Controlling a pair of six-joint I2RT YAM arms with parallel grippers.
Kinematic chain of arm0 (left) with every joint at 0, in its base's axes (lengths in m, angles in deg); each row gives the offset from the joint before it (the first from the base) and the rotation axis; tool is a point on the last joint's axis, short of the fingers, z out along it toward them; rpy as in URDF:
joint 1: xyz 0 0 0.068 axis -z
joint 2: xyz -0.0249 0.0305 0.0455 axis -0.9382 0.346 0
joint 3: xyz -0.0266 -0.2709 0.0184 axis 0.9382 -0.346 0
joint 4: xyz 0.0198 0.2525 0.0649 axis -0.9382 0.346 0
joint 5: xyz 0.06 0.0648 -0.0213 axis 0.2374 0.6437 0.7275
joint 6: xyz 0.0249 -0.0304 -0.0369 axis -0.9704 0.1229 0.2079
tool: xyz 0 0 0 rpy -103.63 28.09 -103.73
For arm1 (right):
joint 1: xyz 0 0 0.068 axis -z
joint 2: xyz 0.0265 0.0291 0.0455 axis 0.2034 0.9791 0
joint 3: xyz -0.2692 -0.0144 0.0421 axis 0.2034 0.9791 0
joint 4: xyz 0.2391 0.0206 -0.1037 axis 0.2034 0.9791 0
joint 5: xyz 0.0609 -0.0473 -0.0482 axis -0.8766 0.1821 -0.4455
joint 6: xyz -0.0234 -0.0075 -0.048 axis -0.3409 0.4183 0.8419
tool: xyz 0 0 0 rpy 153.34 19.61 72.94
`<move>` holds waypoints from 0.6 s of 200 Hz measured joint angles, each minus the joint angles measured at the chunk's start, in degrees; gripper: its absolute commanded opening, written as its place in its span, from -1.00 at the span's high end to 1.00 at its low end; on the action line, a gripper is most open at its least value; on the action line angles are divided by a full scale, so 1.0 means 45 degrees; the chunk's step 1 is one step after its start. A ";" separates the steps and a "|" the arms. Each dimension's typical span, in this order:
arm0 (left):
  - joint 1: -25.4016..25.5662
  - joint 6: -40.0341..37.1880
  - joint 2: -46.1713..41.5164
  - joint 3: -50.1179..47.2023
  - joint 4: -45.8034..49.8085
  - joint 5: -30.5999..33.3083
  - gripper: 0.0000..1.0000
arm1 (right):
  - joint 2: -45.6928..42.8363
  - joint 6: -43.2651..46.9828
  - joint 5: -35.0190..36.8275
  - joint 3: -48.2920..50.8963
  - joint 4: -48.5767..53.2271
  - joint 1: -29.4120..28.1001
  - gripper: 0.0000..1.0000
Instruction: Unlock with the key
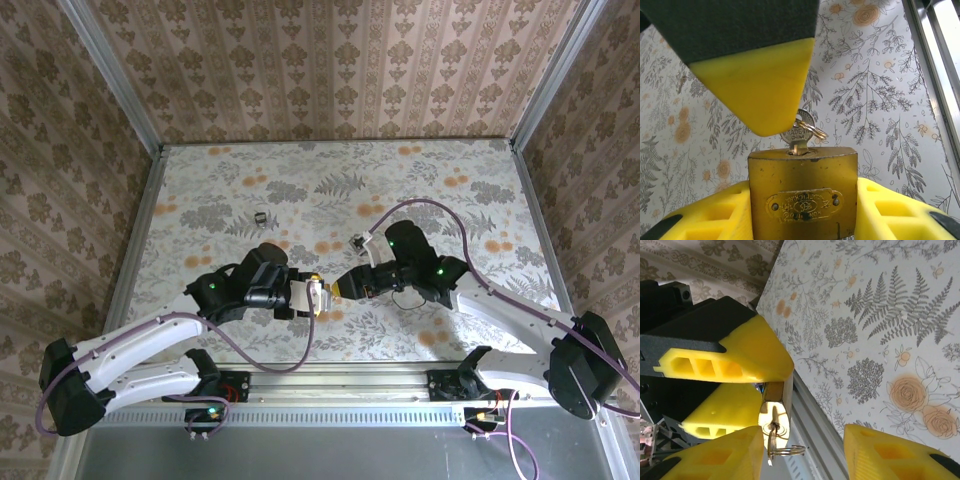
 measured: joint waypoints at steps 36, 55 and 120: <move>-0.0092 0.0000 0.0243 0.0005 0.0005 -0.0199 1.00 | 0.0029 -0.0078 -0.0092 0.0000 -0.0136 -0.0267 0.22; -0.0092 0.0000 0.0287 0.0005 0.0000 -0.0204 1.00 | 0.0063 -0.0097 -0.0117 0.0000 -0.0248 -0.0374 0.31; -0.0092 0.0005 0.0359 0.0015 0.0000 -0.0209 1.00 | 0.0131 -0.0155 -0.0131 0.0000 -0.0369 -0.0510 0.53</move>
